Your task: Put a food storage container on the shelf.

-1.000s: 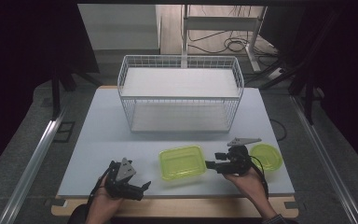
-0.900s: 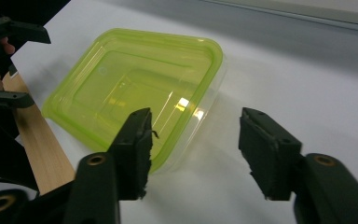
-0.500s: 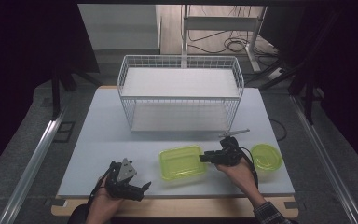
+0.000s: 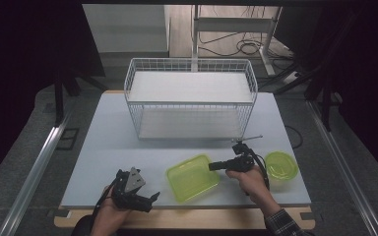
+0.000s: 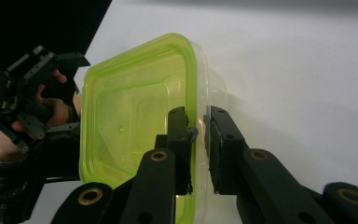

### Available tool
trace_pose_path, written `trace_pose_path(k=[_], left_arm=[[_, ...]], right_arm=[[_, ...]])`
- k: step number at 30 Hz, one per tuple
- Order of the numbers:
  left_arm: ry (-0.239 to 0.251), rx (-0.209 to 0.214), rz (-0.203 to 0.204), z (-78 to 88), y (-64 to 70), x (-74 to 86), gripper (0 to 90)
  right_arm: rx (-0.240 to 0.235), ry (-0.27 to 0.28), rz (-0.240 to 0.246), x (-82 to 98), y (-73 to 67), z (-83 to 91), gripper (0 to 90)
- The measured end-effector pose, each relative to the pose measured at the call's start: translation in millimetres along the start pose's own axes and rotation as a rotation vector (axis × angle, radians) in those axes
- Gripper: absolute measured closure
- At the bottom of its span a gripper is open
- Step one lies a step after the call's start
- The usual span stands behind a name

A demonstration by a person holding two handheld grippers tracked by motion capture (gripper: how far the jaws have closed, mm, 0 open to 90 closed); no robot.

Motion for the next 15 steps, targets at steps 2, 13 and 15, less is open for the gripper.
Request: trace_pose_path(k=[2, 13, 15], left_arm=[[0.001, 0.000, 0.001, 0.1, -0.1, 0.0, 1.5], [0.003, -0.004, 0.006, 0.4, -1.0, 0.1, 1.5], [0.005, -0.005, 0.009, 0.8, -1.5, 0.1, 1.5]], right_arm=[[-0.001, 0.002, -0.001, 0.1, -0.2, 0.1, 80.4], [-0.027, 0.079, -0.006, -5.9, -5.5, 15.4, 80.6], [-0.036, 0.093, -0.005, -7.7, -7.5, 18.1, 80.6]])
Point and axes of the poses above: each handheld gripper's, and its own axes: z roughly backward along the jaws, x roughly out of its underside, y roughly to its right, the point moved 3 cm from there along -z, roughly forward along the jaws, and after that the axes turned 7 degrees about -x, right-handed, at the moved point
